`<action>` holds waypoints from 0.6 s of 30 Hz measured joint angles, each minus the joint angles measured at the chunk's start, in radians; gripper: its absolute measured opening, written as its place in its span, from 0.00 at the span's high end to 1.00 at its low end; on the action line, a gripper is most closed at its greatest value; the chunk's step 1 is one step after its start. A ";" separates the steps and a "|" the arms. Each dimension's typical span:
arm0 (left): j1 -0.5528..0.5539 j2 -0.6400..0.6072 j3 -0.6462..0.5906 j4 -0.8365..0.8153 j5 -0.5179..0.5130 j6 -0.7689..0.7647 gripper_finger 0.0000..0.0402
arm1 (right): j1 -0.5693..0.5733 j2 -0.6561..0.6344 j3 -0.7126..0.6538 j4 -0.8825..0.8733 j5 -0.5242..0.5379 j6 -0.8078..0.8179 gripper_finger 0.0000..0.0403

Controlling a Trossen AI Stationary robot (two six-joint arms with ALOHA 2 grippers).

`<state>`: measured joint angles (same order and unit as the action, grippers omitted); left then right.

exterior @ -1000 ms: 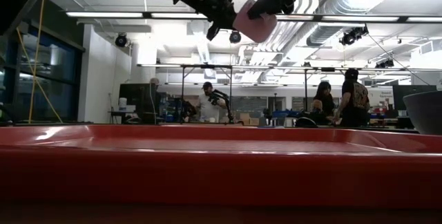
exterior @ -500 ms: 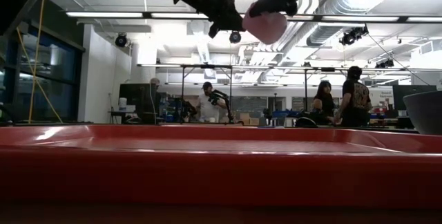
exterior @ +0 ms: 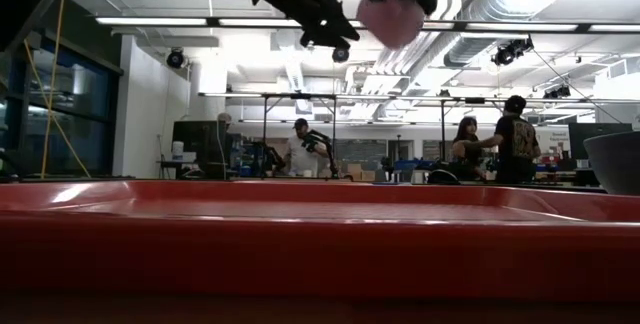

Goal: Set up tray
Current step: Put the pink mug on the red serving tray

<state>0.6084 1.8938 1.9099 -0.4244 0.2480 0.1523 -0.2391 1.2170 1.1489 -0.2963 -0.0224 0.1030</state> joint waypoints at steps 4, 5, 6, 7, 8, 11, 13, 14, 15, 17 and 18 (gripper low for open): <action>0.063 0.000 0.000 0.005 0.085 -0.032 0.28 | 0.047 -0.060 -0.013 0.029 -0.042 0.034 1.00; 0.078 0.000 0.000 -0.012 0.111 -0.033 0.27 | 0.059 -0.079 -0.025 0.049 -0.045 0.055 1.00; 0.091 0.000 0.000 -0.032 0.132 -0.033 0.27 | 0.070 -0.100 -0.042 0.076 -0.041 0.079 1.00; 0.100 0.000 0.000 -0.051 0.149 -0.025 0.26 | 0.080 -0.125 -0.065 0.119 -0.034 0.110 1.00; 0.105 0.000 0.000 -0.071 0.162 -0.014 0.26 | 0.088 -0.151 -0.097 0.182 -0.026 0.141 1.00; 0.107 0.000 0.000 -0.110 0.194 0.049 0.26 | 0.116 -0.237 -0.246 0.438 0.027 0.229 1.00; 0.112 0.000 0.000 -0.113 0.220 0.084 0.26 | 0.134 -0.288 -0.369 0.610 0.087 0.280 1.00; 0.113 0.000 0.000 -0.111 0.238 0.090 0.26 | 0.147 -0.308 -0.428 0.671 0.125 0.305 1.00; 0.114 0.000 0.000 -0.106 0.255 0.099 0.26 | 0.165 -0.324 -0.482 0.716 0.170 0.320 1.00; 0.114 0.000 0.000 -0.103 0.275 0.131 0.26 | 0.215 -0.339 -0.568 0.764 0.264 0.331 1.00; 0.113 0.000 0.000 -0.102 0.285 0.152 0.26 | 0.242 -0.341 -0.597 0.774 0.298 0.326 1.00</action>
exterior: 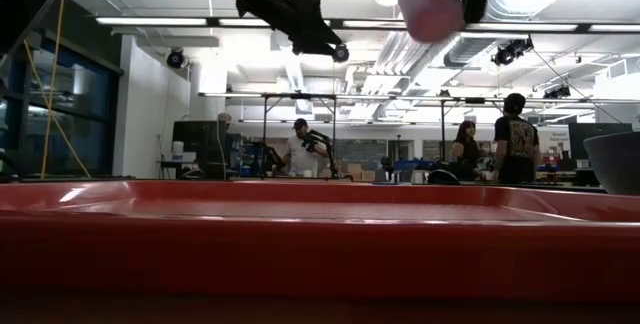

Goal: Set up tray
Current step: Put the pink mug on the red serving tray

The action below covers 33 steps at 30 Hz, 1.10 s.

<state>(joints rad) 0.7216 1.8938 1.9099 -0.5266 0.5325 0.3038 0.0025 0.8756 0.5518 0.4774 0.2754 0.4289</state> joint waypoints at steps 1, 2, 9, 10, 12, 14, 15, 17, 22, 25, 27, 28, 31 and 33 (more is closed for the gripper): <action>0.000 0.000 0.000 -0.001 0.016 0.021 0.26 | 0.026 0.001 -0.025 0.009 0.025 -0.010 1.00; -0.002 0.000 0.000 0.000 0.034 0.037 0.26 | 0.049 0.005 -0.040 0.011 0.041 -0.015 1.00; -0.002 0.000 0.000 0.002 0.064 0.059 0.26 | 0.147 0.089 -0.059 -0.044 0.053 0.022 1.00; -0.001 0.000 0.000 0.003 0.064 0.059 0.26 | 0.156 0.110 -0.059 -0.057 0.044 0.037 1.00; -0.002 0.000 0.000 0.002 0.070 0.059 0.26 | 0.173 0.165 -0.059 -0.072 0.016 0.072 1.00; -0.002 0.000 0.000 0.002 0.087 0.059 0.26 | 0.185 0.222 -0.060 -0.079 -0.023 0.096 1.00; -0.002 0.000 0.000 0.002 0.088 0.062 0.26 | 0.189 0.250 -0.060 -0.075 -0.044 0.107 1.00; -0.002 0.000 0.000 0.000 0.090 0.062 0.26 | 0.190 0.302 -0.060 -0.059 -0.082 0.125 1.00; -0.002 0.000 0.000 0.000 0.089 0.060 0.26 | 0.197 0.420 -0.060 0.021 -0.102 0.169 1.00; -0.002 0.000 0.000 0.000 0.089 0.059 0.26 | 0.205 0.488 -0.060 0.062 -0.072 0.200 1.00; -0.002 0.000 0.000 -0.004 0.089 0.059 0.26 | 0.214 0.536 -0.060 0.111 -0.059 0.215 1.00; -0.002 0.000 0.000 -0.008 0.089 0.059 0.26 | 0.218 0.557 -0.060 0.138 -0.053 0.224 1.00; -0.002 0.000 0.000 -0.010 0.089 0.059 0.26 | 0.234 0.620 -0.060 0.209 -0.035 0.248 1.00; -0.002 0.000 0.000 -0.011 0.089 0.059 0.26 | 0.246 0.657 -0.060 0.217 -0.006 0.266 1.00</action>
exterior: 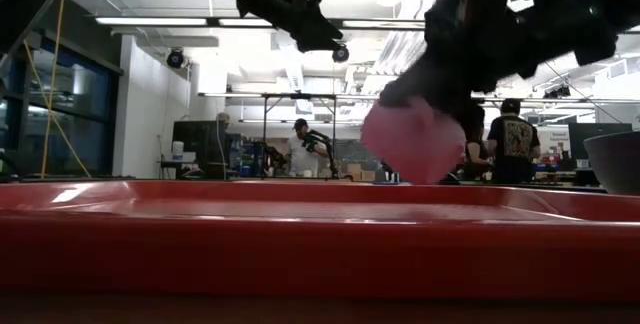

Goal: Set up tray
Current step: Put the pink mug on the red serving tray

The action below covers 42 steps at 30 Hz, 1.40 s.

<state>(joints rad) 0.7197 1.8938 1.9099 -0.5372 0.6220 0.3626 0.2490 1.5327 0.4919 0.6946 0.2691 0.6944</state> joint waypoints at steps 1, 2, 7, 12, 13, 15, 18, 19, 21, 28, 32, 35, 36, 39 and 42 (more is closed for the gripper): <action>0.000 0.000 0.000 0.000 0.000 0.000 0.26 | 0.005 0.015 0.000 0.005 0.015 0.007 1.00; 0.000 0.000 0.000 -0.001 0.000 0.003 0.26 | 0.009 0.027 0.000 0.007 0.025 0.014 1.00; 0.000 0.000 0.000 -0.022 0.000 0.022 0.26 | 0.028 0.057 0.000 0.005 0.085 0.062 1.00; 0.000 0.000 0.000 -0.040 -0.001 0.034 0.26 | 0.028 0.055 0.001 -0.022 0.088 0.112 1.00; 0.000 0.000 0.000 -0.043 -0.001 0.034 0.26 | 0.029 0.055 0.001 -0.031 0.082 0.120 1.00; 0.000 0.000 0.000 -0.042 -0.001 0.034 0.26 | 0.029 0.053 0.002 -0.051 0.070 0.140 0.99; 0.000 0.000 0.000 -0.042 -0.001 0.034 0.26 | 0.027 0.053 0.002 -0.072 0.043 0.168 0.97; 0.000 0.000 0.000 -0.042 -0.001 0.034 0.26 | 0.027 0.053 0.002 -0.079 0.036 0.178 0.95; 0.000 0.000 0.000 -0.042 -0.001 0.034 0.26 | 0.026 0.053 0.002 -0.109 0.029 0.198 0.92; 0.000 0.000 0.000 -0.042 -0.001 0.034 0.26 | 0.026 0.057 -0.001 -0.149 -0.001 0.219 0.76; 0.000 0.000 0.000 -0.042 -0.001 0.033 0.26 | 0.026 0.057 -0.002 -0.148 -0.049 0.219 0.68; 0.000 0.000 0.000 -0.042 -0.001 0.033 0.26 | 0.026 0.054 -0.001 -0.145 -0.075 0.219 0.62; 0.000 0.000 0.000 -0.042 -0.001 0.031 0.26 | 0.026 0.051 -0.002 -0.145 -0.081 0.218 0.61; 0.000 0.000 0.000 -0.042 -0.001 0.027 0.26 | 0.026 0.027 -0.001 -0.154 -0.083 0.218 0.57; 0.000 0.000 0.000 -0.042 -0.001 0.026 0.26 | 0.026 -0.023 -0.001 -0.207 -0.069 0.217 0.56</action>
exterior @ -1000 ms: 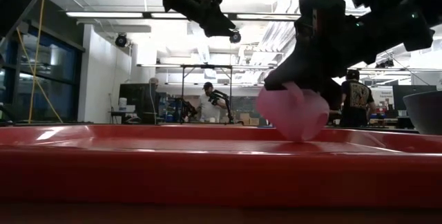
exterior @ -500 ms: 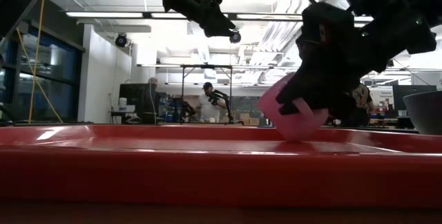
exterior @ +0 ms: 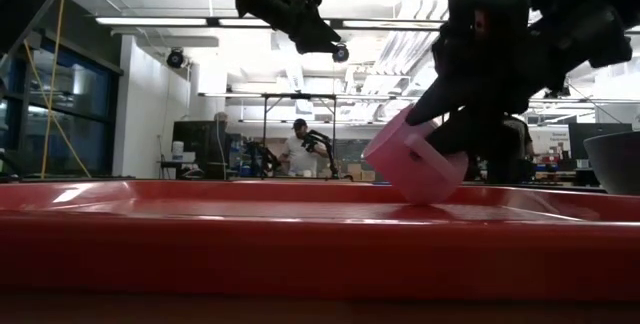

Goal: Set up tray
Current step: Put the pink mug on the red serving tray, then put the pink plate on the red serving tray below the pink mug

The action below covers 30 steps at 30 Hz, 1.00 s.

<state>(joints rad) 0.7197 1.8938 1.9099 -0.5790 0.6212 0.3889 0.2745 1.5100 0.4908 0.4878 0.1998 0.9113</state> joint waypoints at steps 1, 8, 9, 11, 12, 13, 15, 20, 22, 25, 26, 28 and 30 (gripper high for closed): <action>0.000 0.000 0.000 0.000 0.000 0.000 0.26 | 0.000 -0.021 0.000 -0.029 0.004 -0.001 0.56; 0.000 0.000 0.000 -0.006 0.000 0.002 0.26 | 0.000 -0.209 0.000 -0.285 0.051 -0.021 0.58; 0.000 0.000 0.000 -0.008 0.000 0.004 0.26 | 0.000 -0.238 0.000 -0.322 0.059 -0.022 0.58; 0.000 0.000 0.000 -0.009 0.000 0.007 0.26 | 0.000 -0.294 0.000 -0.379 0.075 -0.022 0.58; 0.000 0.000 0.000 -0.008 0.000 0.007 0.26 | 0.000 -0.319 0.000 -0.402 0.085 -0.022 0.58; 0.000 0.000 0.000 -0.008 0.000 0.007 0.26 | 0.000 -0.346 0.000 -0.424 0.095 -0.022 0.58; 0.000 0.000 0.000 -0.008 0.000 0.007 0.26 | 0.000 -0.393 0.000 -0.472 0.115 -0.022 0.57; 0.000 0.000 0.000 -0.009 -0.001 0.010 0.26 | -0.008 -0.493 0.000 -0.556 0.145 -0.035 0.57; 0.000 0.000 0.000 -0.009 -0.001 0.010 0.26 | -0.019 -0.519 0.000 -0.571 0.146 -0.045 0.58; 0.000 0.000 0.000 -0.008 -0.002 0.010 0.26 | -0.038 -0.536 0.001 -0.568 0.132 -0.065 0.58; 0.000 0.000 0.000 -0.008 -0.003 0.010 0.26 | -0.044 -0.536 0.001 -0.568 0.125 -0.072 0.58; 0.000 0.000 0.000 -0.008 -0.003 0.010 0.26 | -0.052 -0.536 0.001 -0.568 0.112 -0.081 0.58; 0.000 0.000 0.000 -0.008 -0.003 0.010 0.26 | -0.060 -0.536 0.001 -0.567 0.108 -0.088 0.58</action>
<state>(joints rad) 0.7197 1.8938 1.9099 -0.5873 0.6182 0.3992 0.2145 0.9741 0.4915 -0.0797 0.3077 0.8232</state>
